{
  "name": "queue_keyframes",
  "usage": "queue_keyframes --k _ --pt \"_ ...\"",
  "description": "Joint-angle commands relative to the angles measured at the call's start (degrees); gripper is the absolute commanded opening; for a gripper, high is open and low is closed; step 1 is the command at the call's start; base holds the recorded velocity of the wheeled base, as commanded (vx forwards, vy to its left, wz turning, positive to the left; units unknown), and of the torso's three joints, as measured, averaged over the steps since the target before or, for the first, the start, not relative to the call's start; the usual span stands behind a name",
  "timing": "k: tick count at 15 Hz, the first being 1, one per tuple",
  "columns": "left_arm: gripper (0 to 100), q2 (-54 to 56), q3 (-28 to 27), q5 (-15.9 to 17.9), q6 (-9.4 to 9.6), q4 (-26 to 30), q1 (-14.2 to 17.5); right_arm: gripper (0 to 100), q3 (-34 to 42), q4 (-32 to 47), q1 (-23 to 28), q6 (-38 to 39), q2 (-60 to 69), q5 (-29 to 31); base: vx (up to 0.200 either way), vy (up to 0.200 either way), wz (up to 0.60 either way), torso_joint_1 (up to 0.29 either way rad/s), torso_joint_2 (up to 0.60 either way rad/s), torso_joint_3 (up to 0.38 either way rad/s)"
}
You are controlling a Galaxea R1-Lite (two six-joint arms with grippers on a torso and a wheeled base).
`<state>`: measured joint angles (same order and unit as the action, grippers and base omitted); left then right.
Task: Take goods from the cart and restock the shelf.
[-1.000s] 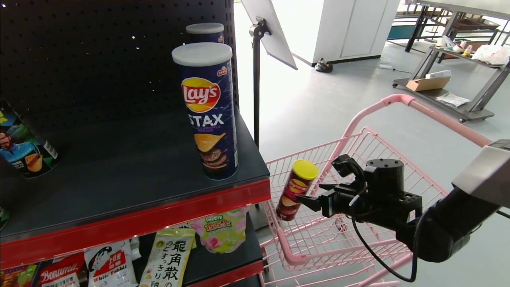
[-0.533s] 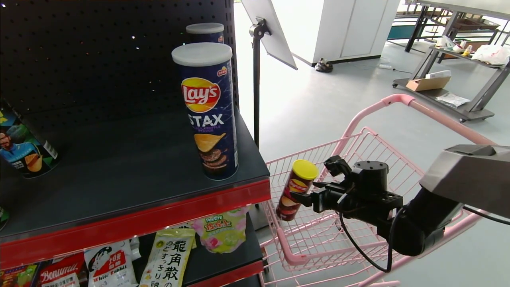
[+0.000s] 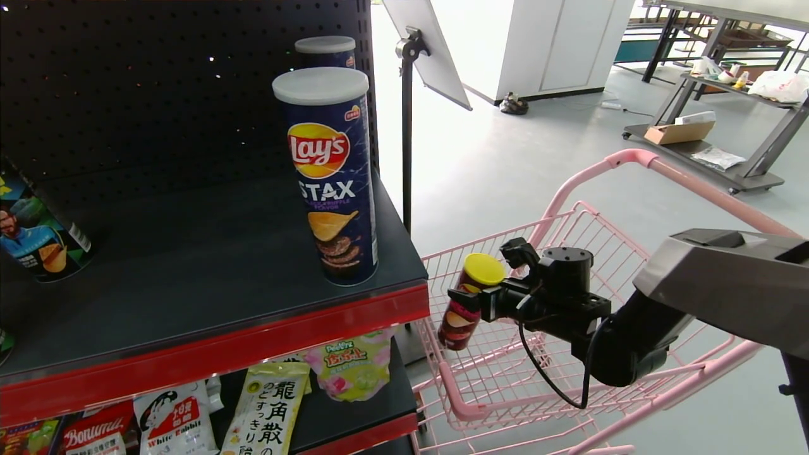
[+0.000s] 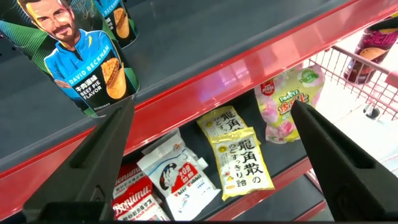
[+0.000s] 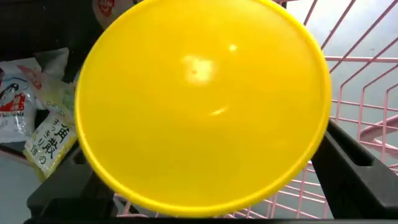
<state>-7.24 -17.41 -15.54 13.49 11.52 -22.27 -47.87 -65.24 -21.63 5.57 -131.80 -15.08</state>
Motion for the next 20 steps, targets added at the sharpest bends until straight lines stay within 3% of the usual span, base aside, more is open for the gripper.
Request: queue_keyframes --k 1,6,8,14,15,16,18,20 --pt "100 0.0 0.0 0.0 0.04 0.0 -0.1 0 -1.7 -0.1 0.0 0.2 -1.6 0.2 0.0 0.0 0.0 0.0 0.0 0.0" --pt "100 0.4 0.0 0.0 0.04 0.0 0.0 0 0.1 -4.3 -0.1 -0.2 0.9 2.6 0.0 0.0 0.0 0.0 0.0 0.0" --pt "100 0.5 -0.2 0.2 0.04 -0.1 -0.1 0 2.0 -0.5 0.2 -1.2 10.2 2.7 0.0 0.0 0.0 0.0 0.0 0.0" --pt "100 0.5 -0.8 0.6 0.13 -0.4 -0.1 0 5.5 21.1 5.4 -8.2 38.9 4.2 0.0 0.0 0.0 0.0 0.0 0.0" --pt "100 0.1 -1.6 0.6 0.13 -0.3 -0.1 0 6.9 27.5 5.5 -8.8 47.5 10.7 0.0 0.0 0.0 0.0 0.0 0.0" --pt "100 0.0 -1.8 0.6 0.13 -0.3 -0.1 0 7.7 31.1 5.3 -8.9 52.0 13.3 0.0 0.0 0.0 0.0 0.0 0.0" --pt "100 -0.9 -2.8 0.4 0.22 -0.1 0.0 0 7.7 50.1 5.6 -10.1 67.5 14.3 0.0 0.0 0.0 0.0 0.0 0.0" --pt "100 -4.2 -5.1 0.0 0.22 0.4 0.1 0 7.7 62.7 6.8 -10.3 78.8 16.1 0.0 0.0 0.0 0.0 0.0 0.0"
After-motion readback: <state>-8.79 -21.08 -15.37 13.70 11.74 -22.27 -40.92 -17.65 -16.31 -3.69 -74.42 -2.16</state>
